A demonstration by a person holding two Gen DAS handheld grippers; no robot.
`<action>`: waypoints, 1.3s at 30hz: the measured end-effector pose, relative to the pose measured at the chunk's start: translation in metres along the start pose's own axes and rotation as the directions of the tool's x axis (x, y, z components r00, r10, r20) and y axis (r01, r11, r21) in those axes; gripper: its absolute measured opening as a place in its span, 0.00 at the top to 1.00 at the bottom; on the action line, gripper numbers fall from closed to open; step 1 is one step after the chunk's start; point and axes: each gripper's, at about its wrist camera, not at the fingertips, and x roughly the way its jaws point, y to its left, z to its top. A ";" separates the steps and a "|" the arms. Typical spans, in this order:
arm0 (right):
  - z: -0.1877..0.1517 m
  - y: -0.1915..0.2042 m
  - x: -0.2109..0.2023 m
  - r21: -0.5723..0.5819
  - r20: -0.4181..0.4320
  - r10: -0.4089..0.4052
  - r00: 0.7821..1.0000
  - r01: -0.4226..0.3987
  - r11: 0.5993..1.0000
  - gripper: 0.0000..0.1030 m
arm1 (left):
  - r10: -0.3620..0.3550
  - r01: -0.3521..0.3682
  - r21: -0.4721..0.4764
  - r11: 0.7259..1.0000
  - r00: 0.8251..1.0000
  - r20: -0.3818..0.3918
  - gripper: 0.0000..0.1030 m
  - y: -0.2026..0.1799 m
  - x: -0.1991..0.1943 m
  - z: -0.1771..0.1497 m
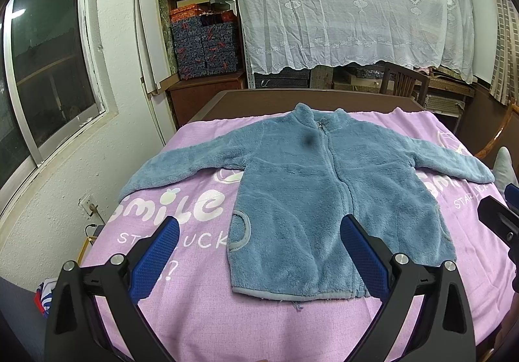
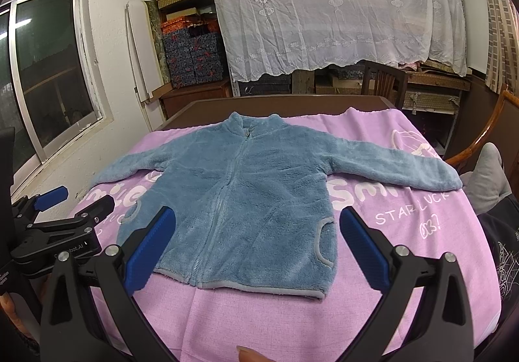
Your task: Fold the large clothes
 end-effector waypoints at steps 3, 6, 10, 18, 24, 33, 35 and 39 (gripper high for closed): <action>-0.001 -0.001 0.001 -0.001 0.001 0.000 1.000 0.000 1.000 0.04 | 0.000 0.000 0.000 1.000 1.000 -0.001 0.03 0.000 0.000 0.000; 0.000 0.000 0.000 0.000 0.001 0.001 1.000 -0.001 1.000 0.04 | 0.000 0.000 0.000 1.000 1.000 0.000 0.03 0.000 0.000 0.000; -0.001 -0.001 0.000 0.000 0.000 0.000 1.000 0.000 1.000 0.04 | 0.000 0.000 0.000 1.000 1.000 -0.002 0.03 0.000 0.000 0.000; 0.003 -0.002 -0.002 0.004 -0.004 0.002 1.000 -0.002 1.000 0.04 | 0.007 -0.007 -0.004 1.000 1.000 -0.014 0.03 0.010 0.006 -0.004; 0.000 -0.008 0.007 0.013 -0.025 0.001 1.000 -0.001 1.000 0.04 | -0.017 0.015 -0.024 1.000 0.998 -0.067 0.03 0.018 0.028 -0.008; -0.023 -0.068 0.048 0.159 -0.136 0.032 0.990 -0.010 0.987 0.04 | -0.080 0.065 -0.080 0.995 0.974 -0.211 0.03 0.042 0.083 -0.022; -0.028 -0.081 0.058 0.200 -0.162 0.048 0.986 -0.014 0.980 0.04 | -0.068 0.051 -0.081 0.995 0.972 -0.224 0.03 0.045 0.092 -0.023; -0.040 -0.093 0.075 0.229 -0.202 0.068 0.977 -0.021 0.973 0.19 | -0.078 0.052 -0.104 0.993 0.961 -0.265 0.04 0.051 0.110 -0.029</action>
